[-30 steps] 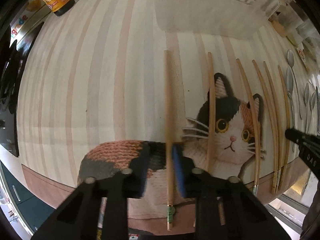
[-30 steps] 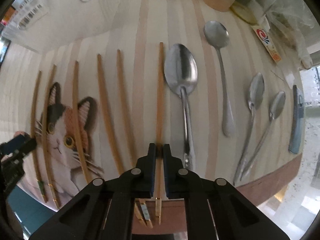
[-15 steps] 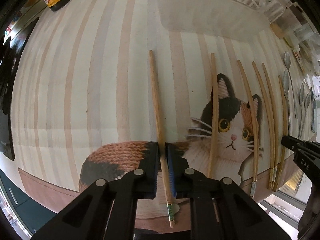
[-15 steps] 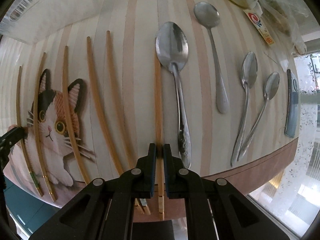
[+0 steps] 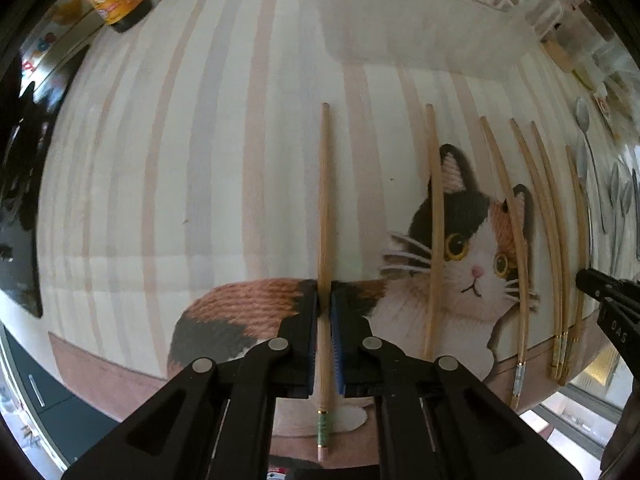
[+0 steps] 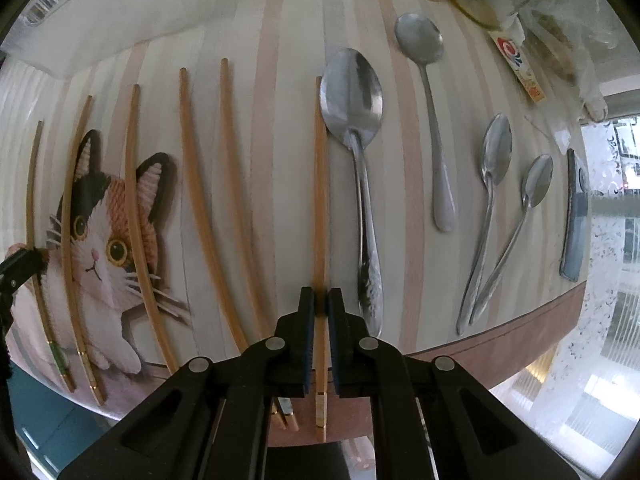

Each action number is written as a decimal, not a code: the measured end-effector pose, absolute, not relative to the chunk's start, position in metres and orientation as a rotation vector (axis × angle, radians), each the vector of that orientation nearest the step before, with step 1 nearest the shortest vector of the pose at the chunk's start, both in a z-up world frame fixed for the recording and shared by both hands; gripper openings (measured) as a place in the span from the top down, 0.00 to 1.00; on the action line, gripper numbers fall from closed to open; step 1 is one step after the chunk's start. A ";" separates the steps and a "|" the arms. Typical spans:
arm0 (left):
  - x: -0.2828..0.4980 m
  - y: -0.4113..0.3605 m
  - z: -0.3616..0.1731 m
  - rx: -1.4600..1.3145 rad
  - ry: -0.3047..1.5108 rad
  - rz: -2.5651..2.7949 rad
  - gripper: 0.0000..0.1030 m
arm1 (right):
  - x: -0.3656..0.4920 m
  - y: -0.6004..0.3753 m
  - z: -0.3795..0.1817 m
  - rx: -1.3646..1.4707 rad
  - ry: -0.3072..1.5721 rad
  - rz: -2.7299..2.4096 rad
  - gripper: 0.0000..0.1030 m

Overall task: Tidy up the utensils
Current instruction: 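Lift both held chopsticks and carry them toward the clear plastic rack, then open both tools to drop the chopsticks into the clear rack, then return to the cat mat and grasp one chopstick with each tool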

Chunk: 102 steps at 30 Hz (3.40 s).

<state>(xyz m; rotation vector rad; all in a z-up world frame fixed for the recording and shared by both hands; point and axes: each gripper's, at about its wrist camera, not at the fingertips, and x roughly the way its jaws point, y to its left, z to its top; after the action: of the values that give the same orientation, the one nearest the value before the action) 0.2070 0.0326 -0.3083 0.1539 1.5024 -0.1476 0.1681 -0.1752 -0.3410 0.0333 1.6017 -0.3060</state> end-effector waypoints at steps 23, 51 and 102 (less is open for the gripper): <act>0.256 0.017 -0.094 -0.001 1.151 -0.149 0.96 | 0.220 -0.173 -0.151 0.249 1.252 0.011 0.93; 0.441 -0.001 -0.166 -0.065 1.406 -0.113 0.78 | 0.439 -0.166 -0.223 0.297 1.415 0.051 0.66; 0.218 -0.001 -0.299 0.059 1.543 -0.117 0.95 | 0.177 -0.172 -0.331 0.126 1.541 -0.090 0.93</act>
<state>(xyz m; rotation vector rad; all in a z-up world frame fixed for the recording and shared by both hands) 0.2177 -0.0006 -0.2986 0.0592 1.5428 -0.1171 0.1773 -0.1717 -0.3308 0.1257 1.5408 -0.0900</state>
